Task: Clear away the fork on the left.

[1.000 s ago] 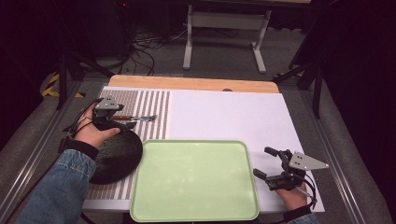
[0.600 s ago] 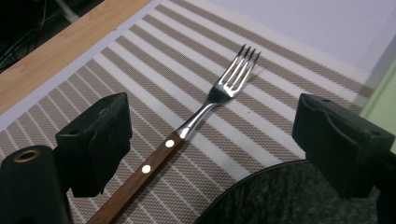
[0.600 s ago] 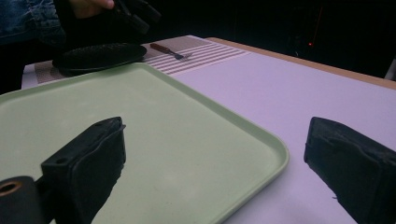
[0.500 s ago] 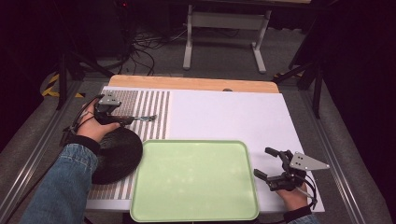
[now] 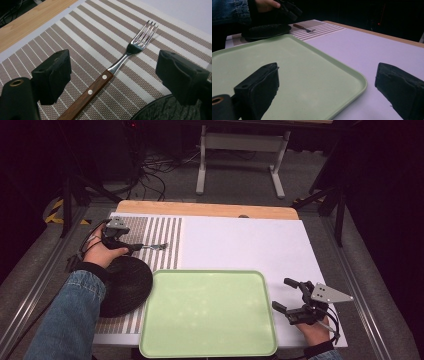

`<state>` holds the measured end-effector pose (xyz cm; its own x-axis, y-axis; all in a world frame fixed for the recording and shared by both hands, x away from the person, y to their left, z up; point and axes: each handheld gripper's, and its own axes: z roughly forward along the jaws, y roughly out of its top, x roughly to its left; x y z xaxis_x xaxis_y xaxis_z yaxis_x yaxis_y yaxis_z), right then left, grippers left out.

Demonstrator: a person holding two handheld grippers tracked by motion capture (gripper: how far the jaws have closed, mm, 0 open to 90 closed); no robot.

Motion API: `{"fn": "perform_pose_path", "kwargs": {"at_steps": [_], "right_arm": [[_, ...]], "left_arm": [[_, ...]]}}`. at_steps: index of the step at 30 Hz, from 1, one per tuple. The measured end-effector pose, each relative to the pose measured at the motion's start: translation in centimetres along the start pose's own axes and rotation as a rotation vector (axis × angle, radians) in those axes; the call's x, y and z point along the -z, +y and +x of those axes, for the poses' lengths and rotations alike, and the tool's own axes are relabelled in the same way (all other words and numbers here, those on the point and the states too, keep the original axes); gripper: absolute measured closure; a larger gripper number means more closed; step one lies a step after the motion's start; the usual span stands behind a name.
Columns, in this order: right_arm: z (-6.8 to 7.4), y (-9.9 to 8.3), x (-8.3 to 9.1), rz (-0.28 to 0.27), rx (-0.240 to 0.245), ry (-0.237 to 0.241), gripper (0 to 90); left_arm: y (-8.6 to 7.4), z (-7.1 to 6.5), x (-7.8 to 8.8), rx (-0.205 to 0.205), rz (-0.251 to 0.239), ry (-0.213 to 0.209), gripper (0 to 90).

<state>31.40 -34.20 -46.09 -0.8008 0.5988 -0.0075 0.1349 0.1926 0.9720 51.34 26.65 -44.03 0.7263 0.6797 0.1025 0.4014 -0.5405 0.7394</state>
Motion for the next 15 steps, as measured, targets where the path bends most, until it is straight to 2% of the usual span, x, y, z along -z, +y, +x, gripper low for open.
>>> {"fn": "perform_pose_path", "kwargs": {"at_steps": [3, 5, 8, 13, 15], "right_arm": [[0.1, 0.0, 0.0, 0.001, 0.002, 0.000, 5.9], [0.0, 0.0, 0.0, 0.000, 0.001, 0.000, 5.9], [0.0, 0.0, 0.0, 0.001, 0.000, 0.000, 5.8], [0.1, 0.0, 0.0, 0.001, 0.001, 0.003, 5.8], [0.1, 0.0, 0.0, -0.001, 0.000, 0.000, 5.2]], "left_arm": [[0.0, 0.3, -0.2, 0.002, 0.012, 0.009, 14.8], [0.0, 0.2, -0.5, 0.015, 0.002, -0.016, 16.6], [0.1, 0.3, -0.8, -0.005, 0.019, -0.015, 18.0], [-0.2, 0.6, -1.3, 0.003, 0.046, -0.009, 17.3], [-0.2, 0.6, -1.5, -0.007, 0.067, 0.000, 17.5]]}}
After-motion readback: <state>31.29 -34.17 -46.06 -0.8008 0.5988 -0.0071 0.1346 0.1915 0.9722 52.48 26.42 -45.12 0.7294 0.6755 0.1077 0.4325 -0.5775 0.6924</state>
